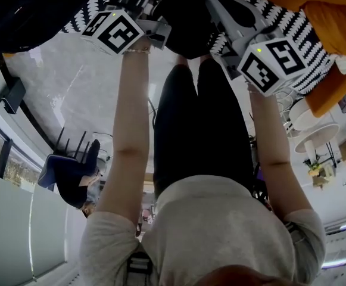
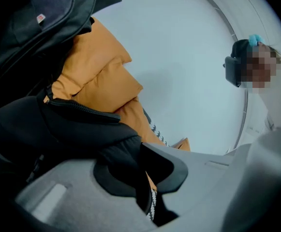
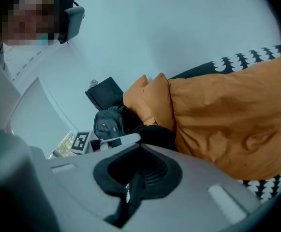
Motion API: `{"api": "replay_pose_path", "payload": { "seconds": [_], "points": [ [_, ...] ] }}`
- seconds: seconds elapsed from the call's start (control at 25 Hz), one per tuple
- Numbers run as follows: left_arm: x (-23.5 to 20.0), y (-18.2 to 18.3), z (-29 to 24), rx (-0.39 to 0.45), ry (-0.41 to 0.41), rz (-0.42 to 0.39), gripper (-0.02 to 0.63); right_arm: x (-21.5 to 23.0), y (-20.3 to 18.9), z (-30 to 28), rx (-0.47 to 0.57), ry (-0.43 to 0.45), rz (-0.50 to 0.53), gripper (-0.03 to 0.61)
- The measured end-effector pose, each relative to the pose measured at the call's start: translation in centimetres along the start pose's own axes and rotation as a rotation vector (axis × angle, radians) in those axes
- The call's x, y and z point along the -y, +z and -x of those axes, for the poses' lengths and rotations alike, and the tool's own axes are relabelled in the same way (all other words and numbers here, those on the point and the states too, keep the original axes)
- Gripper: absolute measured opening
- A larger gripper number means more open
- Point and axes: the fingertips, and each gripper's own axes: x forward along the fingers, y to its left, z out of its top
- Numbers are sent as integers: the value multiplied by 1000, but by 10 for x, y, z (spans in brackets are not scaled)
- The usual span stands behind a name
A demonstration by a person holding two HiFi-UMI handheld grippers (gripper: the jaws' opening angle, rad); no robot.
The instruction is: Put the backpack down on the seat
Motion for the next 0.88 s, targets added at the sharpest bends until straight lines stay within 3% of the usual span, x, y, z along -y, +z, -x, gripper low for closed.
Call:
{"api": "replay_pose_path", "payload": {
  "seconds": [0.28,0.48,0.88],
  "points": [
    [-32,-38,5,-46,45,64,45,-11,-29,-12,-52,29,0,3],
    [-54,-62,10,-81,112,136,155,-4,-40,-18,-66,-1,-2,3],
    [-87,-70,22,-102,262,113,272,-3,-45,-26,-82,2,10,3]
  ]
}}
